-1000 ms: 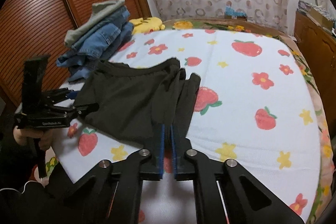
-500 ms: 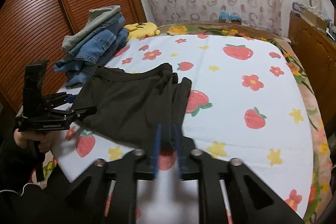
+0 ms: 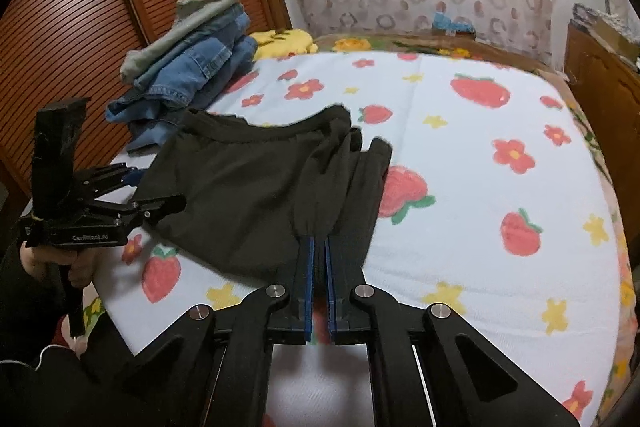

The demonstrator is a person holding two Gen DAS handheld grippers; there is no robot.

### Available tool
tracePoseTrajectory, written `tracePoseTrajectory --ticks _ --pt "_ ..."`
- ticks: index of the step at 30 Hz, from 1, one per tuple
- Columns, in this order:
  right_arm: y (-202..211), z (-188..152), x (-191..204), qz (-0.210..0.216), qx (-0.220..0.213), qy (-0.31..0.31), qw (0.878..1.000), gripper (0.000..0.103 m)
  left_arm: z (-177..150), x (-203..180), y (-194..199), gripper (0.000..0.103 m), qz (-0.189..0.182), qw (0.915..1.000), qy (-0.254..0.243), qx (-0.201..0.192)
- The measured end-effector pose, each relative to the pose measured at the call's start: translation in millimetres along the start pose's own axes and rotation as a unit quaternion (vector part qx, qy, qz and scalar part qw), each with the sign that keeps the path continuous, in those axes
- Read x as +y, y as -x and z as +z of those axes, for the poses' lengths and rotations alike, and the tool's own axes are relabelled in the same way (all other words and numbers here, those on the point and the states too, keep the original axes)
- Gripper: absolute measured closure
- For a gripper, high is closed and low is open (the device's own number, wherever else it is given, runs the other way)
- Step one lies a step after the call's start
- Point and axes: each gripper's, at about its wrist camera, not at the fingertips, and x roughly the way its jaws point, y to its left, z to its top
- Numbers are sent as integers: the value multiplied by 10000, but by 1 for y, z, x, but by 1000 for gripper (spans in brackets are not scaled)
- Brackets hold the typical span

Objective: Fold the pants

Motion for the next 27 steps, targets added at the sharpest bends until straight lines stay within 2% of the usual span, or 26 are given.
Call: tracePoseTrajectory --ticks 5,10,15,18,22,25,27 --pt "17 -5 -4 -10 -106 -34 9999 99 0 0 0 36 4 10000 -9 0" --pt "12 -15 -3 -24 82 -68 9999 99 1 0 0 36 3 10000 -9 -1" --pt "13 -11 -4 -19 15 -172 9998 99 1 0 0 36 5 10000 -7 -2" --pt "18 -7 -2 -141 -88 -134 9998 92 0 0 0 34 4 10000 -14 1" --pt "18 1 -3 -305 -153 -70 9994 67 2 0 -1 29 19 10000 -59 39" --pt "9 8 -3 -302 -123 -34 9995 60 4 -4 -2 24 27 9998 -148 88" --pt "-2 13 -1 -334 -6 50 9994 59 6 -5 -3 24 37 9997 -212 130"
